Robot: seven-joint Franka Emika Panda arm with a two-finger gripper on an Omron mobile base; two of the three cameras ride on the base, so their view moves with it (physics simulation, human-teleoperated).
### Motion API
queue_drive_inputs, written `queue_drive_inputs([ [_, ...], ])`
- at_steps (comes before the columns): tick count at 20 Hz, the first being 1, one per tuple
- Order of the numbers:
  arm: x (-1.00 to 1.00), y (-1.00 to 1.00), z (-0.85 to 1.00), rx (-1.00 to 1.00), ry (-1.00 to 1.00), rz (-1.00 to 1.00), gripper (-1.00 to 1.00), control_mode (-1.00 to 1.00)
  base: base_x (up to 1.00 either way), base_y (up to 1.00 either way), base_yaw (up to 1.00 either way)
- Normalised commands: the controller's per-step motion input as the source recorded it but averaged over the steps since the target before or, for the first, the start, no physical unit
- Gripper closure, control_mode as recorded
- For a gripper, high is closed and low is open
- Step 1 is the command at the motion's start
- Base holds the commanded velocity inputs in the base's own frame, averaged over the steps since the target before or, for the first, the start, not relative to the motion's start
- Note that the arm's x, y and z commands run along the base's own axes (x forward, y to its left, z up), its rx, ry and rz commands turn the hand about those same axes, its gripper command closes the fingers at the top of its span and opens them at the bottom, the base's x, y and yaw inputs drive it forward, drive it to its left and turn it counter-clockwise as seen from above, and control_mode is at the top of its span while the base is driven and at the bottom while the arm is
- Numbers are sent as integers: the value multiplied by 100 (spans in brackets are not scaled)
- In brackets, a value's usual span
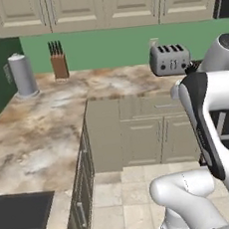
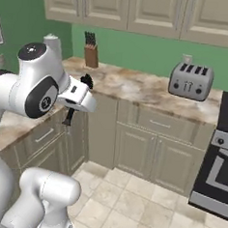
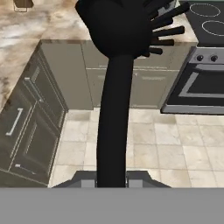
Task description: Pick up the dish brush and bar soap from the sink, and place them back in the cabinet, and close the cabinet doors.
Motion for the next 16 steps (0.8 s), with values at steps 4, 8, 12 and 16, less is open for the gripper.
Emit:
queue_drive_inputs([
  [4,0,0,0,0,0,0,100,100,0,-2,-43],
  [8,0,0,0,0,0,0,100,100,0,0,-44],
  [12,0,0,0,0,0,0,100,100,0,0,-44],
  [16,0,0,0,0,0,0,100,100,0,0,-43],
])
